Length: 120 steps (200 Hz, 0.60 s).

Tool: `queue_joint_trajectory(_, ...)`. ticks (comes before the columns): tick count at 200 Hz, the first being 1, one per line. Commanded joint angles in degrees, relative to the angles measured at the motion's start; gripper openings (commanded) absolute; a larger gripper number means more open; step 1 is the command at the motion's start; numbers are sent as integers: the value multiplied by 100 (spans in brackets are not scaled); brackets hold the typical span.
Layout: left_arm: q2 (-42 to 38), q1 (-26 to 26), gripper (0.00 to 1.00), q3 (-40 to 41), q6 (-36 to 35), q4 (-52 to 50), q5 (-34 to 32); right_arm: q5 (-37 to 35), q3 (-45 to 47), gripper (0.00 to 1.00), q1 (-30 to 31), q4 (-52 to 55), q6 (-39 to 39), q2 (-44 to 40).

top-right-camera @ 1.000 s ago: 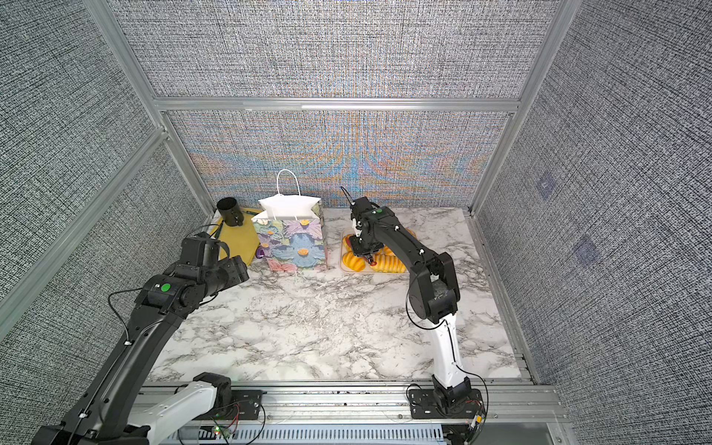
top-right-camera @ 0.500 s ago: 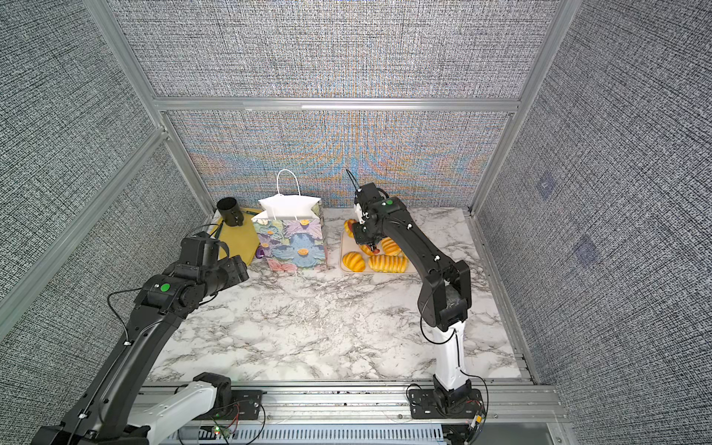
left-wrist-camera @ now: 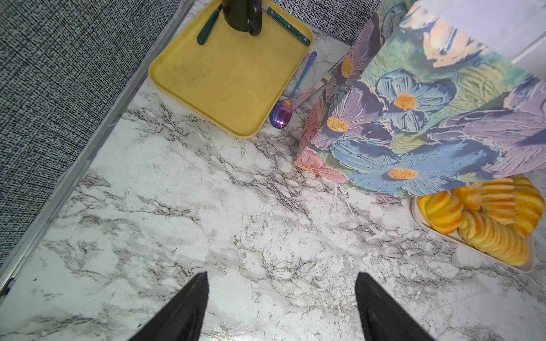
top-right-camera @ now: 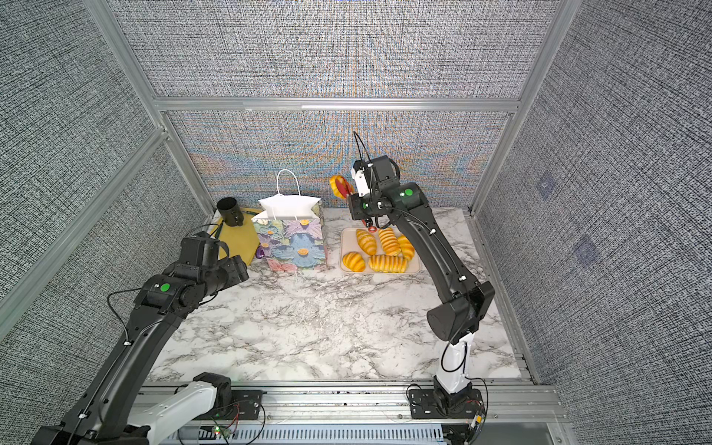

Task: Pack bread into a paper bag
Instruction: Pick up the fake bread from the plate, then place the fake bread in the paper bag.

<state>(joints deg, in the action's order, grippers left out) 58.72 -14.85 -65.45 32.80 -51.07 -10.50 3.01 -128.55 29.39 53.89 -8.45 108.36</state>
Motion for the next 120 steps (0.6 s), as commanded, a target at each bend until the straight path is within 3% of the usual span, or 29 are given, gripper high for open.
queue_joint_trajectory(1,15,2,81,-38,-28,0,27,86,131,26,207,-485,131,-241)
queue_joint_trajectory(70,17,2,81,-25,-28,-8,31,335,1001,26,595,-937,438,-878)
queue_joint_trajectory(120,46,6,81,6,25,27,92,616,683,27,711,-711,563,-594)
